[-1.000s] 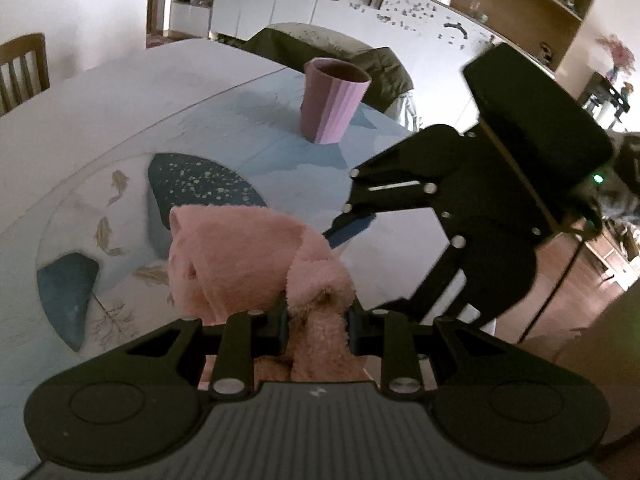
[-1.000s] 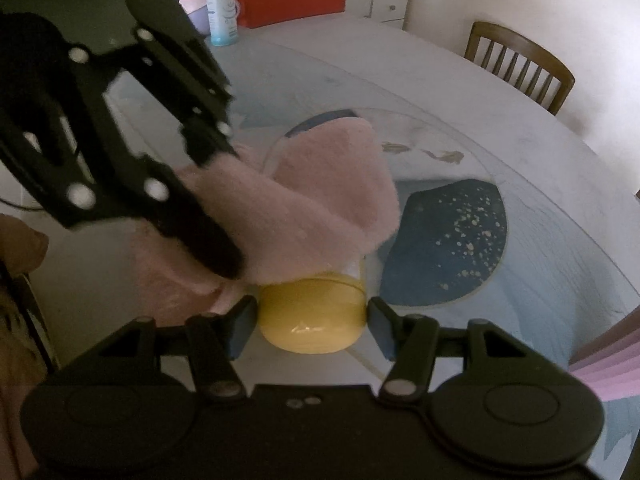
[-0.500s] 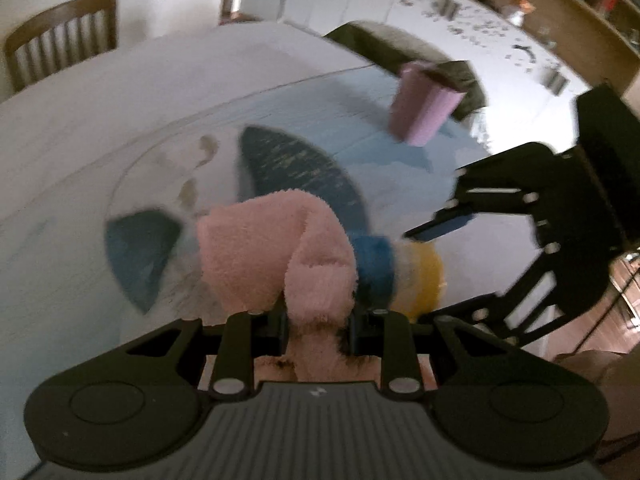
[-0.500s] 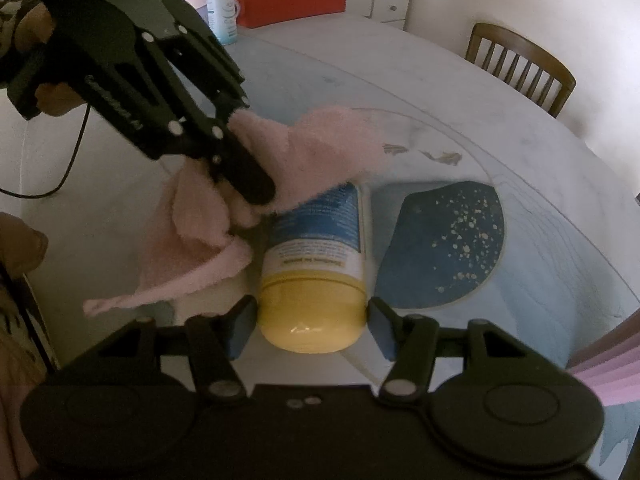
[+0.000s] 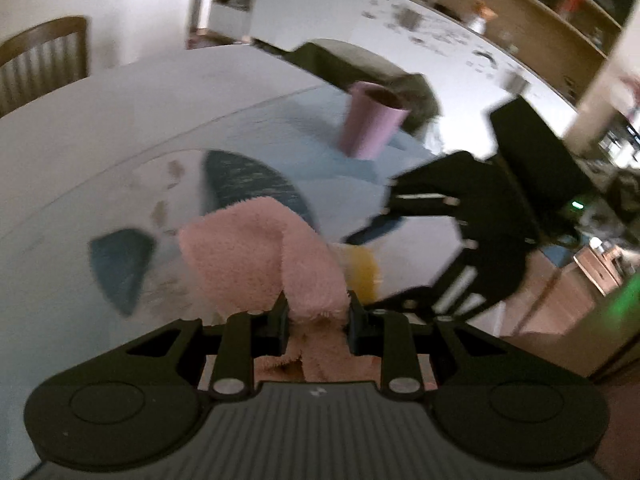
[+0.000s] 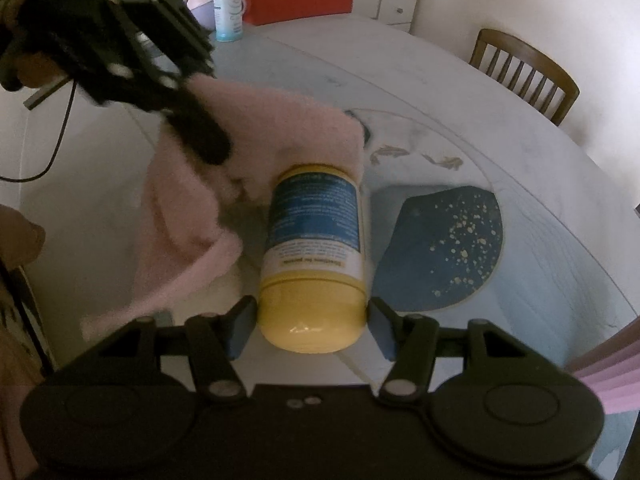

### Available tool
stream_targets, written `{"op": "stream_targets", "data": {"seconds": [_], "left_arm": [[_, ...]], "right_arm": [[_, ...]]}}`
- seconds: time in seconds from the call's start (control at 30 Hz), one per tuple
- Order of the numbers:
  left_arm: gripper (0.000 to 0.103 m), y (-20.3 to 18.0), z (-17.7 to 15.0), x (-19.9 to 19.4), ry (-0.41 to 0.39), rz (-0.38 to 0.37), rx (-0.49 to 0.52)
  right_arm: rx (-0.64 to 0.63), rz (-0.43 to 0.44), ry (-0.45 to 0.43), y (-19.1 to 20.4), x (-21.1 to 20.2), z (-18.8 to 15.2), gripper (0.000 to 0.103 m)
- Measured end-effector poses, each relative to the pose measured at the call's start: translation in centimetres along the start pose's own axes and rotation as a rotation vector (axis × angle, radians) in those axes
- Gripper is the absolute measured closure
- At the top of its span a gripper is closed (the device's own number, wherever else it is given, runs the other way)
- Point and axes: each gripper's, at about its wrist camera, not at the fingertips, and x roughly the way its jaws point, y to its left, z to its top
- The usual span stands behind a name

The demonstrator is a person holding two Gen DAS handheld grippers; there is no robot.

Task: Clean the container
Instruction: 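Keep wiping the bottle with the towel in the left tool while the right tool holds it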

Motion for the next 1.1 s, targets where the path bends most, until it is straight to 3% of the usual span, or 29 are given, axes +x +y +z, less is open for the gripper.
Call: {"op": "stream_targets", "data": {"seconds": [0.23, 0.6, 0.83, 1.03, 1.1], "left_arm": [[0.077, -2.6, 0.8, 3.9, 0.036, -0.008, 0.043], [0.077, 0.6, 0.2, 4.4, 0.048, 0.064, -0.068], [0.077, 2.5, -1.8, 5.5, 0.117, 0.140, -0.120], [0.077, 2.3, -1.8, 3.7, 0.071, 0.127, -0.142], [0.077, 1.7, -1.5, 2.4, 0.039, 0.087, -0.120]], "right_arm": [[-0.018, 0.000, 0.002, 0.2, 0.0, 0.1, 0.043], [-0.022, -0.015, -0.008, 0.2, 0.0, -0.1, 0.043], [-0.019, -0.017, -0.009, 0.1, 0.1, -0.1, 0.043], [0.080, 0.041, -0.028, -1.1, -0.3, -0.2, 0.043], [0.096, 0.060, -0.030, -1.4, -0.5, -0.2, 0.043]]}}
